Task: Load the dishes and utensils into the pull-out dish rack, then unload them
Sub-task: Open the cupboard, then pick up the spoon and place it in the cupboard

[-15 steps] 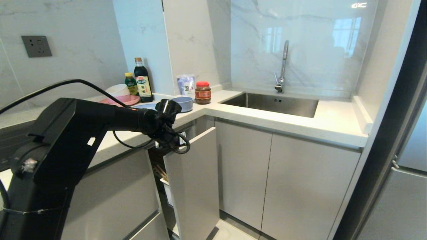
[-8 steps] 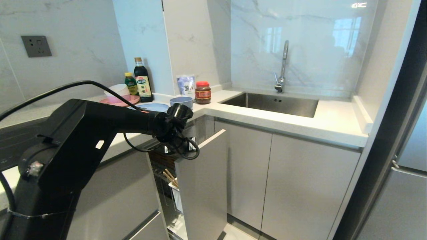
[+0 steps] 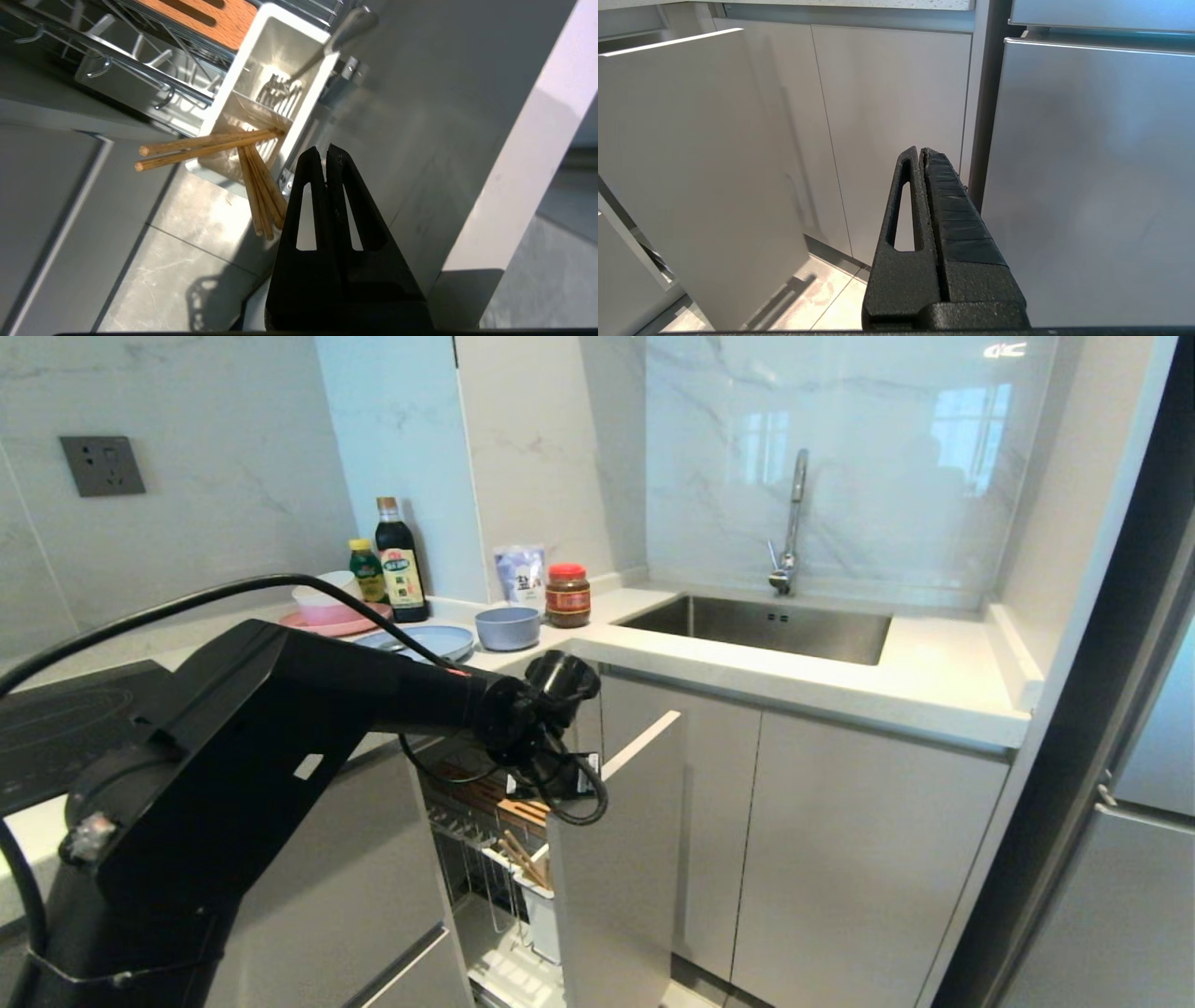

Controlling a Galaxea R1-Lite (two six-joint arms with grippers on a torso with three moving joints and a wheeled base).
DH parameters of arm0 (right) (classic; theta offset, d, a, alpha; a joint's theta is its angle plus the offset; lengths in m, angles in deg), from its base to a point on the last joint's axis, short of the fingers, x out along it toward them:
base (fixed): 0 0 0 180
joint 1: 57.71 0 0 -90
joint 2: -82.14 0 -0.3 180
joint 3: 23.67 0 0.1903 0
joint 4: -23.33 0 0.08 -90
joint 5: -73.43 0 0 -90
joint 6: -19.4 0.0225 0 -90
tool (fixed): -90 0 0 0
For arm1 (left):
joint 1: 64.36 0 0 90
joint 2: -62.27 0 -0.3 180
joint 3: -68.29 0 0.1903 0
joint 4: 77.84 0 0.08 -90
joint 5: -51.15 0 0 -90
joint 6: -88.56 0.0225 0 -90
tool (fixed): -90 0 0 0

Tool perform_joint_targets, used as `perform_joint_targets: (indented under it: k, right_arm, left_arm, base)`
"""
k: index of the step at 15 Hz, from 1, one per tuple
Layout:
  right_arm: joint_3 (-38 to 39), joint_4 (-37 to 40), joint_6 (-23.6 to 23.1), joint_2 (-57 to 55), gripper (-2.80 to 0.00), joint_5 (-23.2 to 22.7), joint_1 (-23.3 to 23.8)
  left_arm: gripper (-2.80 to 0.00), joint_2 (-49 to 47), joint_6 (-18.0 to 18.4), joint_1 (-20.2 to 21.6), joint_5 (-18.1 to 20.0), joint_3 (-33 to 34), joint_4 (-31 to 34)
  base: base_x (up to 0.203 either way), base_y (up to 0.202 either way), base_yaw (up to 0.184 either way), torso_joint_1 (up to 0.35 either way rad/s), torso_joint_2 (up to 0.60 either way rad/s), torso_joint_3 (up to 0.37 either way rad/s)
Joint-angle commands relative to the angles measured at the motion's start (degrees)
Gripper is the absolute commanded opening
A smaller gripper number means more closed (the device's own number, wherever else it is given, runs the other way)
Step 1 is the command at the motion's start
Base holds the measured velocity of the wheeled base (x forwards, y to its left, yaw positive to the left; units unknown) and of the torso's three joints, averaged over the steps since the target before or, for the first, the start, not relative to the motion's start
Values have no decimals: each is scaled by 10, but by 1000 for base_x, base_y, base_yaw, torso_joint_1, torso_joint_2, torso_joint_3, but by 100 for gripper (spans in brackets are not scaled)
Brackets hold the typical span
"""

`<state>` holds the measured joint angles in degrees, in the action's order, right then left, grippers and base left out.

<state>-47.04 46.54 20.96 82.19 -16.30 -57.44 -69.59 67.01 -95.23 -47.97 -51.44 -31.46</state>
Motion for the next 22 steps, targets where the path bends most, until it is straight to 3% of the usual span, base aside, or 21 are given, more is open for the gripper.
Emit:
perform_joint_targets:
  k: [1,4,8,16,22]
  right_arm:
    - [1,0,0,2,-280,0,0]
    - [1,0,0,2,-280,0,0]
    - [1,0,0,2,-280,0,0]
    - [1,0,0,2,-280,0,0]
    - [1,0,0,2,-280,0,0]
  left_arm:
    - [-280,23,-11,-32,9,20,3]
    - [-280,44,-19,-76,38,50,2]
    - [-280,50,-28,-100,39,60,2]
    - [-280,57,-28,-96,39,60,2]
    - [-280,159,-26,-64,38,62,1]
  base:
    - [0,0,0,0,0,0]
    - [0,0,0,0,0,0]
    - [0,0,0,0,0,0]
    - [0,0,0,0,0,0]
    - [0,0,0,0,0,0]
